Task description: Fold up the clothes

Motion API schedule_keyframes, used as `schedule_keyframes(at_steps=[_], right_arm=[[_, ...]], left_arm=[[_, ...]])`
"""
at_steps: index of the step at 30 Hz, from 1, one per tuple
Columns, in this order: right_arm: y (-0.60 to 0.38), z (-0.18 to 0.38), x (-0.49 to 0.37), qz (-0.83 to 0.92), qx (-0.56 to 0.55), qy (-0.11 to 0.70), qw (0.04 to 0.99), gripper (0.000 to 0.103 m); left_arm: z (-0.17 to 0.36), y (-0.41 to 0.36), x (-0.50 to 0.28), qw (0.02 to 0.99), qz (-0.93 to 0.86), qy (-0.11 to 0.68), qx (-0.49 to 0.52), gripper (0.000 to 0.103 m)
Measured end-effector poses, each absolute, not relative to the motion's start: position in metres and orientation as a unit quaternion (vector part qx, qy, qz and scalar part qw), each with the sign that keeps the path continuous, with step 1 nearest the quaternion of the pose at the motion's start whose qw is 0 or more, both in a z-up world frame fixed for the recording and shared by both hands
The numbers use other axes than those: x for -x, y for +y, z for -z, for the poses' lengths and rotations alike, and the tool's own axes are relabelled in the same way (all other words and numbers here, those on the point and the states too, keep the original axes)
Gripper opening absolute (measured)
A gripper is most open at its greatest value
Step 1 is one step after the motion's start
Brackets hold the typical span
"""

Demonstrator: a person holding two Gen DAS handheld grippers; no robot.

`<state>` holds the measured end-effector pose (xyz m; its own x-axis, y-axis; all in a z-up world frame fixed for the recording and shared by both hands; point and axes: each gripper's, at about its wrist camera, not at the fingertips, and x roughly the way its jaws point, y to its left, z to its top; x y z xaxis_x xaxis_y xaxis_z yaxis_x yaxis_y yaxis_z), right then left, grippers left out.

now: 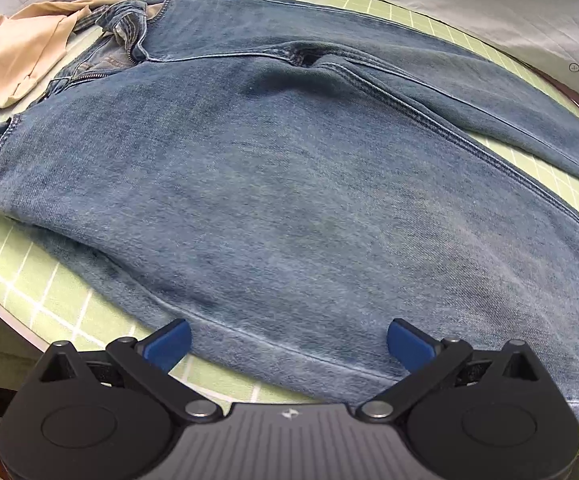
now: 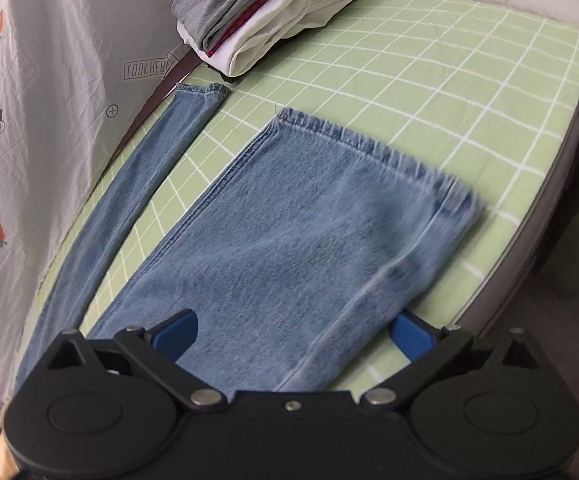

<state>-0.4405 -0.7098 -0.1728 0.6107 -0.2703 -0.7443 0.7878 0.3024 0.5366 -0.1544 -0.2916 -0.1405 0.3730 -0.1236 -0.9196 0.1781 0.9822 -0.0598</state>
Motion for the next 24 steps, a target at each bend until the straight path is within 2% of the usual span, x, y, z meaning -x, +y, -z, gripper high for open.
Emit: schedule_keyframes(at_steps=[6,17,24], right_arm=[[-0.678,0.177,0.428,0.325,-0.523,0.243,0.750,0.103],[-0.621,0.173,0.365,0.314,-0.511,0.271,0.752,0.103],[-0.599,0.180,0.358,0.311,-0.570,0.227,0.726,0.103]], left_arm=[[0.135,-0.229,0.135,0.829,0.066,0.553,0.043,0.103],[0.131,-0.103,0.097,0.830,0.016,0.516,0.210,0.103],[0.134,-0.063,0.065,0.833,-0.008,0.500,0.236,0.103]])
